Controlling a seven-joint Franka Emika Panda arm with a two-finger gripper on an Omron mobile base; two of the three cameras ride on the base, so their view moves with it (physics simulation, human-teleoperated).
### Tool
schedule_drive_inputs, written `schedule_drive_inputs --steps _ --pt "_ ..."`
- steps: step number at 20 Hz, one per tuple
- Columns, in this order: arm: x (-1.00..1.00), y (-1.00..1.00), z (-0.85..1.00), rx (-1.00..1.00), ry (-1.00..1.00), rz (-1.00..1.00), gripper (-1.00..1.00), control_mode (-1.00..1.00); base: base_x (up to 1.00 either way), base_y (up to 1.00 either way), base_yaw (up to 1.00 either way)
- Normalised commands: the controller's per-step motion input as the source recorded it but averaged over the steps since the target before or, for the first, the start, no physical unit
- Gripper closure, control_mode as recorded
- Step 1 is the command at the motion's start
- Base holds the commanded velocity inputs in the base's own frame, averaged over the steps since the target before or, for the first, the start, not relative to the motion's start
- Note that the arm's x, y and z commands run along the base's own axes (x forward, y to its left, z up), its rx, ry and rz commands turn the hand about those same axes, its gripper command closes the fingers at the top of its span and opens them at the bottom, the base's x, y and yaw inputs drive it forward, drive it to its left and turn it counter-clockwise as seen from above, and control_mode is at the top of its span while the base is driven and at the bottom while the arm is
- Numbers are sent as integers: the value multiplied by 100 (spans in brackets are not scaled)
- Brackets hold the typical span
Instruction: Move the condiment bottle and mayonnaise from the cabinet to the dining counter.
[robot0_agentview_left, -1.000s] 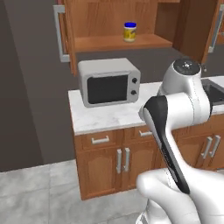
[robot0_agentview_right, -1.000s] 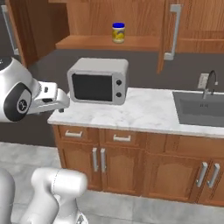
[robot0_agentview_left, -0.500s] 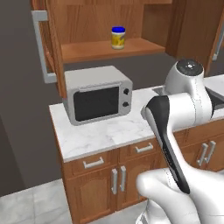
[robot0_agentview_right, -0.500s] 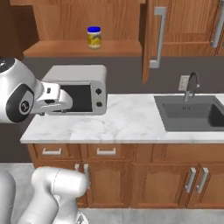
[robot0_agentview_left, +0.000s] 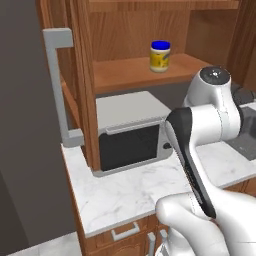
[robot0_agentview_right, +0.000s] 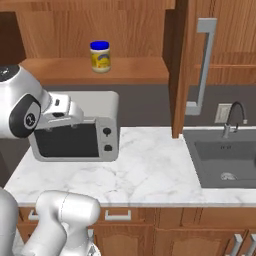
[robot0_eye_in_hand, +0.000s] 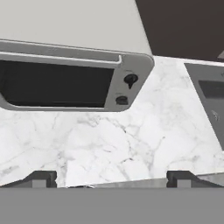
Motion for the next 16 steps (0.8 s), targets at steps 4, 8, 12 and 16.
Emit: schedule_drive_inputs --steps 4,8,12,16 --pt "6 0 6 2 1 2 -100 -100 52 0 7" --pt "-23 0 60 5 -9 1 -100 -100 0 0 0" --pt "-29 -9 87 3 -23 0 -100 -100 0 0 0" --pt "0 -3 74 3 -16 0 -100 -100 0 0 0"
